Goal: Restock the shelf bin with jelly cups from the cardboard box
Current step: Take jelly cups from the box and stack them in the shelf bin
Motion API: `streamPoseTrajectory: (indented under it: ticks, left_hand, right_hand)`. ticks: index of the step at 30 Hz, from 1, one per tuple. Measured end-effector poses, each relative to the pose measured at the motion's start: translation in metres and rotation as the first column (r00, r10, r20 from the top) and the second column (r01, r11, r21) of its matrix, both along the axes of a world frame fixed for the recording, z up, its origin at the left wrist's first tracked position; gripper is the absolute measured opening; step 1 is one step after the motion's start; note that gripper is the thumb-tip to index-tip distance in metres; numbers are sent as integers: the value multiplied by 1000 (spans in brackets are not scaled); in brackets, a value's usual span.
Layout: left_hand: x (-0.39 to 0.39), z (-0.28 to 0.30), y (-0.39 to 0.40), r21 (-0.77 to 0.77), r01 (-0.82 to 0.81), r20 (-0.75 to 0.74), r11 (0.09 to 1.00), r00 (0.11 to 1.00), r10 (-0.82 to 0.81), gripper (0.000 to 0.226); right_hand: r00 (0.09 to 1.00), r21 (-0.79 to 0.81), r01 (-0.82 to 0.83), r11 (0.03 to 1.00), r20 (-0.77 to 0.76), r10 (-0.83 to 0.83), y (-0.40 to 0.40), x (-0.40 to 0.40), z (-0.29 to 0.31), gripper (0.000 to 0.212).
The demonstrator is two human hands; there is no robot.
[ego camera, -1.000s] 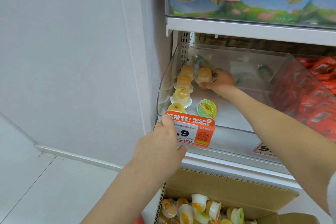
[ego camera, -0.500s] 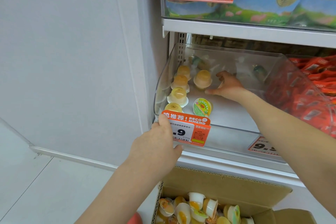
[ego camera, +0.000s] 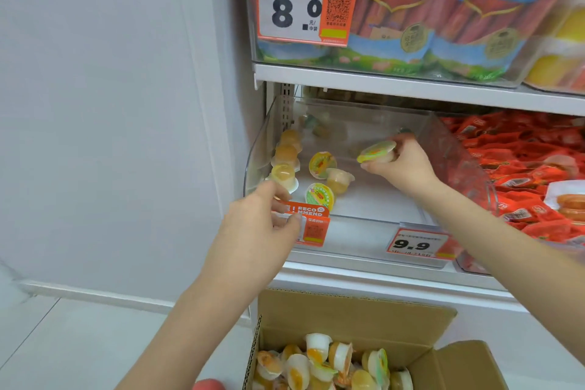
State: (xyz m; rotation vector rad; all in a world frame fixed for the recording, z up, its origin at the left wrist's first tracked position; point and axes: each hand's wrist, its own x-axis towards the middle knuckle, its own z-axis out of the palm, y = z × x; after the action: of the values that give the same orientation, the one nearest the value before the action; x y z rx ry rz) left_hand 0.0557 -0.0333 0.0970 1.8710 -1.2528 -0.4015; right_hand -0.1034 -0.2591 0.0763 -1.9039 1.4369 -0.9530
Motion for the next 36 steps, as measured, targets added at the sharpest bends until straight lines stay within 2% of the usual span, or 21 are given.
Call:
streamPoseTrajectory:
  ticks: [2,4,7,9,12,14,16,17,19,20,22,24,26,28,30,31,32,33,34,35,36]
  left_hand:
    - [-11,3,-2,-46,51,-334,998,941,-63,25]
    - [-19,6,-5,-68,71,-645,995,757,-98,37]
    - [-21,9,-14,-121,87,-833,989,533,-149,37]
    - [-17,7,-19,-172,66,-860,983,476,-182,30]
    - [-11,1,-23,-158,-24,-802,987,586,-114,19]
    - [-5,-1,-22,-133,-90,-776,987,629,-47,15]
    - [2,0,-22,-112,-107,-775,988,632,-20,12]
    - [5,1,-23,-101,-98,-776,990,631,-17,12]
    - [9,2,-26,-86,-76,-785,993,620,-21,13]
    - [10,3,-28,-83,-63,-795,995,606,-28,13]
    - [10,5,-31,-112,-31,-838,993,541,-78,15]
    - [9,8,-33,-180,15,-901,984,398,-171,19]
    - [8,12,-33,-231,49,-938,972,255,-236,28]
    - [8,14,-33,-238,56,-949,970,201,-244,31]
    - [8,12,-34,-239,31,-944,971,226,-239,27]
    - [7,10,-34,-244,20,-935,970,261,-241,26]
    - [7,9,-34,-257,14,-921,966,300,-249,26]
    - [7,9,-33,-276,15,-905,961,332,-265,27]
    - [7,9,-31,-295,22,-895,955,343,-284,30]
    - [7,10,-29,-312,34,-890,949,339,-305,34]
    - [5,10,-28,-325,46,-886,945,335,-321,38]
  right_hand:
    - [965,-43,-189,981,178,194,31,5,7,61]
    - [882,-126,-407,905,202,425,62,11,15,57]
    - [774,-134,-603,786,140,618,94,24,22,58]
    - [718,-96,-674,732,150,680,103,34,21,63]
    - [635,46,-769,637,169,754,85,33,26,69]
    - [700,59,-713,699,132,702,51,20,31,68]
    - [829,14,-557,831,-61,556,9,7,29,69]
    - [827,29,-515,857,-249,505,-8,3,26,68]
    - [637,196,-519,832,-561,530,-25,3,14,62]
    - [535,290,-515,807,-627,566,-26,7,8,60]
    - [452,346,-483,804,-688,567,-22,19,-1,56]
    - [476,319,-446,836,-706,524,-21,27,-7,52]
    - [455,342,-395,853,-734,505,-19,30,-11,52]
    - [444,405,-322,856,-734,514,-17,29,-15,49]
    - [489,424,-284,860,-708,510,-12,26,-13,39]
    - [553,389,-277,878,-683,477,-11,24,-8,34]
    - [658,317,-273,909,-627,416,-9,21,-2,29]
    - [810,242,-259,935,-473,347,-6,18,6,25]
    - [939,210,-253,944,-183,292,3,15,16,23]
    - [949,203,-297,933,169,266,17,13,28,23]
    - [850,180,-386,905,451,273,33,12,39,24]
